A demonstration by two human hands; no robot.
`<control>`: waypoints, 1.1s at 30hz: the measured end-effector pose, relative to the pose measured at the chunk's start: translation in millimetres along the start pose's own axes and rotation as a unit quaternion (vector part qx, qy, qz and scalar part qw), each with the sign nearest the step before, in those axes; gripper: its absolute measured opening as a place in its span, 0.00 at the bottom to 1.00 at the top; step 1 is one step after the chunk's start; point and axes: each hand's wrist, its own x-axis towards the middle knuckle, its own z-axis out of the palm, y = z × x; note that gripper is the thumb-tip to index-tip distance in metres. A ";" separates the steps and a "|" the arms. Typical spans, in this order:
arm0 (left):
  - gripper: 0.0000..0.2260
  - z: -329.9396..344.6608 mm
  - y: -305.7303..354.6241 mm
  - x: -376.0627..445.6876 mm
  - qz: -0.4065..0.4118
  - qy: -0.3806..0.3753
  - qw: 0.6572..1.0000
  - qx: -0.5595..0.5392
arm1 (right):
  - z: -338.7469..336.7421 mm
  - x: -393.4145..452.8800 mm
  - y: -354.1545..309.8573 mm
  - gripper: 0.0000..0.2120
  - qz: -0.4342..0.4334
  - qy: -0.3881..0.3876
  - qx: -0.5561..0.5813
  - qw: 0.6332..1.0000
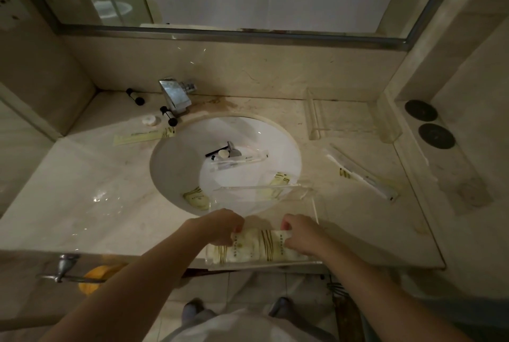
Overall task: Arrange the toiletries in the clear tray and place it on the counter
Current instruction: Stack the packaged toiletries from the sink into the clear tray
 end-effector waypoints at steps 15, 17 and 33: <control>0.15 16.6 -72.0 -41.2 -0.040 0.002 0.999 -0.026 | 43.1 5.5 -64.8 0.13 -0.190 0.091 -0.163 0.964; 0.15 20.2 -79.4 -45.0 -0.039 0.006 0.999 -0.030 | 47.7 6.7 -70.9 0.13 -0.199 0.096 -0.167 0.961; 0.13 -2.4 -92.9 -39.0 -0.026 0.133 0.982 -0.129 | 39.7 24.0 -92.1 0.13 -0.205 0.141 -0.131 0.960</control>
